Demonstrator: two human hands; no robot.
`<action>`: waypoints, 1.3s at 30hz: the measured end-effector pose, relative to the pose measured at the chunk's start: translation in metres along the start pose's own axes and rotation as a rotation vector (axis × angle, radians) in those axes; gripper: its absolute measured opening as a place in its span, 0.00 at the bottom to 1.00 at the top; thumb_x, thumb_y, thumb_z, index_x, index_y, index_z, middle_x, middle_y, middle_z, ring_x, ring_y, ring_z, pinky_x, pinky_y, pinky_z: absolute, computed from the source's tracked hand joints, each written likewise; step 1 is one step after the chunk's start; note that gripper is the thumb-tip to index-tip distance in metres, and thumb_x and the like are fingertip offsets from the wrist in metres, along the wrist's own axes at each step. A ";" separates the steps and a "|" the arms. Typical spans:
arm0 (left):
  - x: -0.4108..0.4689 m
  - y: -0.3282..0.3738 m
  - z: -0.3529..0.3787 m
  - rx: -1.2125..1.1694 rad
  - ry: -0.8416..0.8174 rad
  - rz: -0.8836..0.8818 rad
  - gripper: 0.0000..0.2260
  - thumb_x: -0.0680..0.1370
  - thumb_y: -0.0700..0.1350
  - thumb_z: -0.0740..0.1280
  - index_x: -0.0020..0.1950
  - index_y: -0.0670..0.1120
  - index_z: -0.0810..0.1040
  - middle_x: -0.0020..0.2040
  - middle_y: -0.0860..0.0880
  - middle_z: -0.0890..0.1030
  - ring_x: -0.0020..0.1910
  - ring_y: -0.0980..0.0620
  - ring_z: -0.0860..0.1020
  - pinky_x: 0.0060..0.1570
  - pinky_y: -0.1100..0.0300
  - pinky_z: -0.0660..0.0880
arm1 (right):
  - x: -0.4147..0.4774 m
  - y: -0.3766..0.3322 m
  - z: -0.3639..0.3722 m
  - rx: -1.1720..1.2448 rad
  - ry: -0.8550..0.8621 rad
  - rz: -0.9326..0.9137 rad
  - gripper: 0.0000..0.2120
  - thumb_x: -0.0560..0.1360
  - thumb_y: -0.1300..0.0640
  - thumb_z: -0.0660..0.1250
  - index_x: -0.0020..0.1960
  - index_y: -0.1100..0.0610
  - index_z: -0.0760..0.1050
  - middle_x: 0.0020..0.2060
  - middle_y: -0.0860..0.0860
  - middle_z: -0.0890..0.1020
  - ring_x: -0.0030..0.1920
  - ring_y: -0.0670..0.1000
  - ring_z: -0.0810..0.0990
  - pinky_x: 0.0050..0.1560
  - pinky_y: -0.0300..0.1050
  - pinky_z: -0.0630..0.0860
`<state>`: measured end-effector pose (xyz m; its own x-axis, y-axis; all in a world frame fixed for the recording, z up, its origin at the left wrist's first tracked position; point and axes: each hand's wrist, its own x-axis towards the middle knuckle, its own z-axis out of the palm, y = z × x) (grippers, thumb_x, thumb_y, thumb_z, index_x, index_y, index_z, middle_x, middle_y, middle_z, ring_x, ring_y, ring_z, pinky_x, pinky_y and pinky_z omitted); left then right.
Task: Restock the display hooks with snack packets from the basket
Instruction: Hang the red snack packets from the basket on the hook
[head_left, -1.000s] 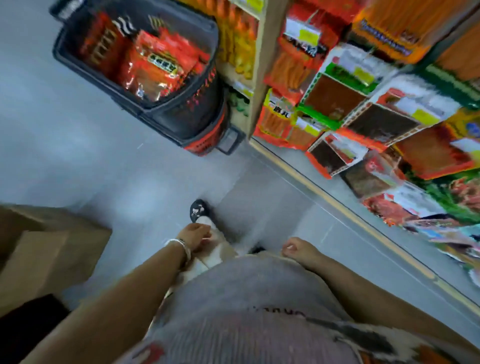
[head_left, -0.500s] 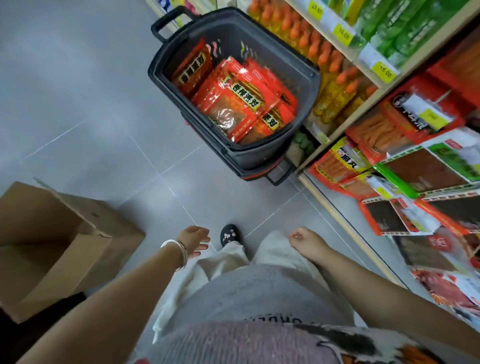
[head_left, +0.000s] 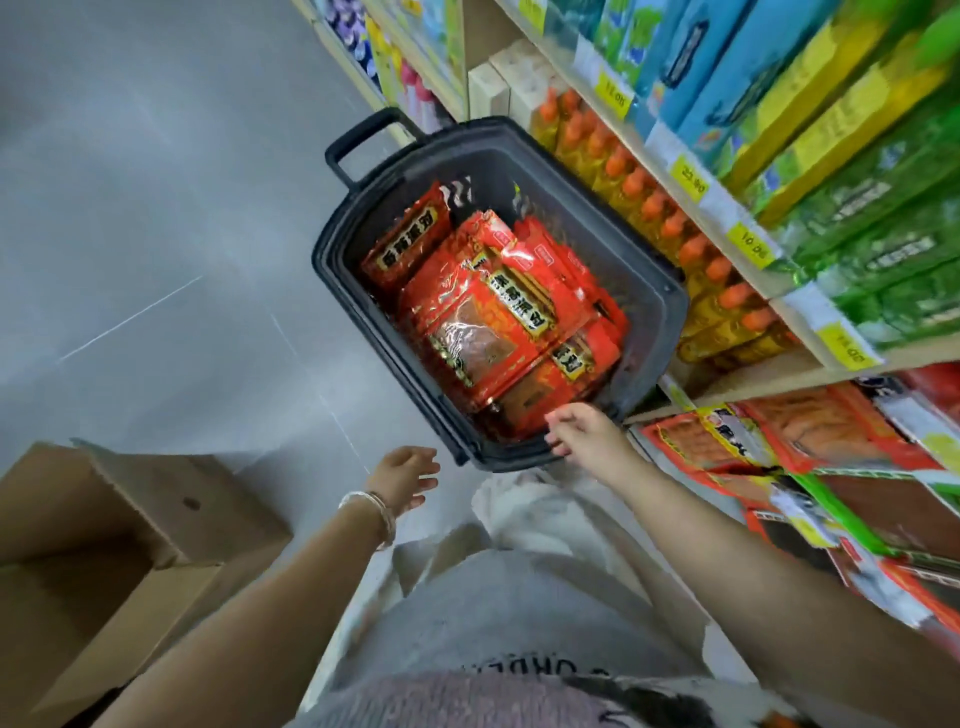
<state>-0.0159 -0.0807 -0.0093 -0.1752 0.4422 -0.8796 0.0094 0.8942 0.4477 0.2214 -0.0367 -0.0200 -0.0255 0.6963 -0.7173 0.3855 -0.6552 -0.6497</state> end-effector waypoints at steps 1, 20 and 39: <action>0.005 0.018 0.003 0.010 0.002 0.028 0.08 0.80 0.44 0.59 0.44 0.49 0.76 0.43 0.50 0.79 0.38 0.53 0.76 0.37 0.61 0.70 | 0.015 -0.016 -0.006 0.001 0.001 -0.005 0.06 0.79 0.60 0.60 0.48 0.53 0.74 0.36 0.48 0.79 0.31 0.43 0.76 0.28 0.30 0.71; 0.127 0.184 -0.010 0.284 -0.260 0.099 0.07 0.81 0.41 0.58 0.54 0.45 0.74 0.49 0.50 0.79 0.46 0.56 0.78 0.46 0.61 0.76 | 0.196 -0.033 0.044 0.539 0.387 0.751 0.41 0.66 0.40 0.74 0.70 0.58 0.63 0.63 0.56 0.74 0.61 0.56 0.74 0.60 0.50 0.74; 0.156 0.226 -0.025 0.524 -0.283 0.162 0.21 0.76 0.51 0.67 0.67 0.49 0.67 0.61 0.51 0.76 0.56 0.52 0.75 0.60 0.55 0.71 | 0.107 -0.094 0.053 0.426 0.794 0.178 0.12 0.82 0.48 0.54 0.59 0.52 0.71 0.43 0.36 0.72 0.42 0.33 0.71 0.48 0.35 0.64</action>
<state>-0.0656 0.1883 -0.0410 0.1366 0.5124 -0.8478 0.5089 0.6980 0.5038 0.1331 0.0842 -0.0491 0.7033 0.4685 -0.5347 -0.0533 -0.7153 -0.6968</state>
